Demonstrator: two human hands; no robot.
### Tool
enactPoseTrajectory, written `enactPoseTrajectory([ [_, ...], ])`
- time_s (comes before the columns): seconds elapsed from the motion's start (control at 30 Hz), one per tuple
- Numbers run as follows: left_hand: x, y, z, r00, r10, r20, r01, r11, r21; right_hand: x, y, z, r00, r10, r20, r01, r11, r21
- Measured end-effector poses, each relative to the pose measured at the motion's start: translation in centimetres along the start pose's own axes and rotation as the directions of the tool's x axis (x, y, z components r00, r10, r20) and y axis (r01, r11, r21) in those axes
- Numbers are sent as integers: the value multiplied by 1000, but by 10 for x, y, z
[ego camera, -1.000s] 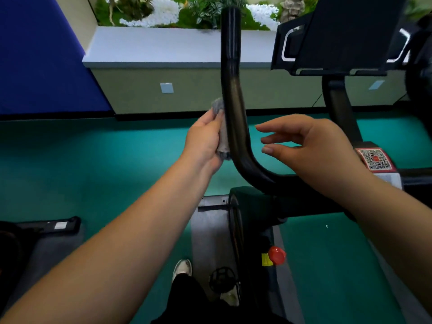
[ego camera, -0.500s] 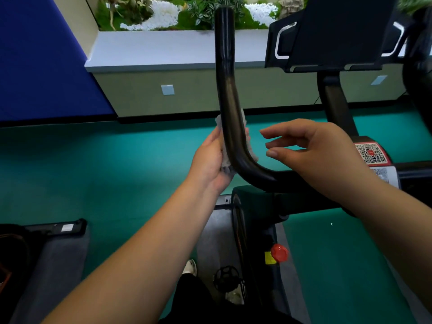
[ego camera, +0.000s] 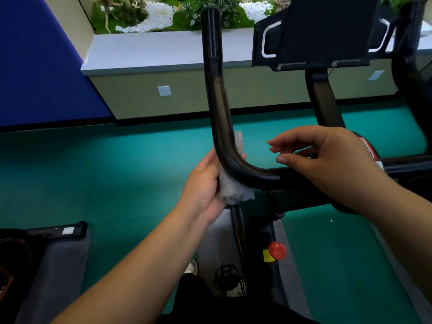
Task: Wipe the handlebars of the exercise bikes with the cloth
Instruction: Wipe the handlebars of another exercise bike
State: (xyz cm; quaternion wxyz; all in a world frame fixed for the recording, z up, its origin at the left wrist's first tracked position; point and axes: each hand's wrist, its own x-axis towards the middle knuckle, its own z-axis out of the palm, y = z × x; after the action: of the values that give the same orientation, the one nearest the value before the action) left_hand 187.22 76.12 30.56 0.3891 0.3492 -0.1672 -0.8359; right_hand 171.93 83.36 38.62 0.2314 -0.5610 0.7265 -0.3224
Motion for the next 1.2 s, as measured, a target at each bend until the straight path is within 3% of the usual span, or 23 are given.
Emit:
enactPoseTrajectory([
  [0.27,-18,-16,-2,1000,24,-6,-24,998,55,-6,5,0,997,-63,54,69,989,-133],
  [0.5,-30,-20,-7,1000,-27,13,27,1000,-4,-16,9,-8,993,-76,90,90,982,-166],
  [0.93,-42,-43,3,999,-36,14,34,994,108,-29,20,-19,953,-277,127,303,895,-327],
  [1.2,-35,-66,20,998,-48,-35,54,980,193,-31,28,-26,963,-249,106,271,886,-378],
])
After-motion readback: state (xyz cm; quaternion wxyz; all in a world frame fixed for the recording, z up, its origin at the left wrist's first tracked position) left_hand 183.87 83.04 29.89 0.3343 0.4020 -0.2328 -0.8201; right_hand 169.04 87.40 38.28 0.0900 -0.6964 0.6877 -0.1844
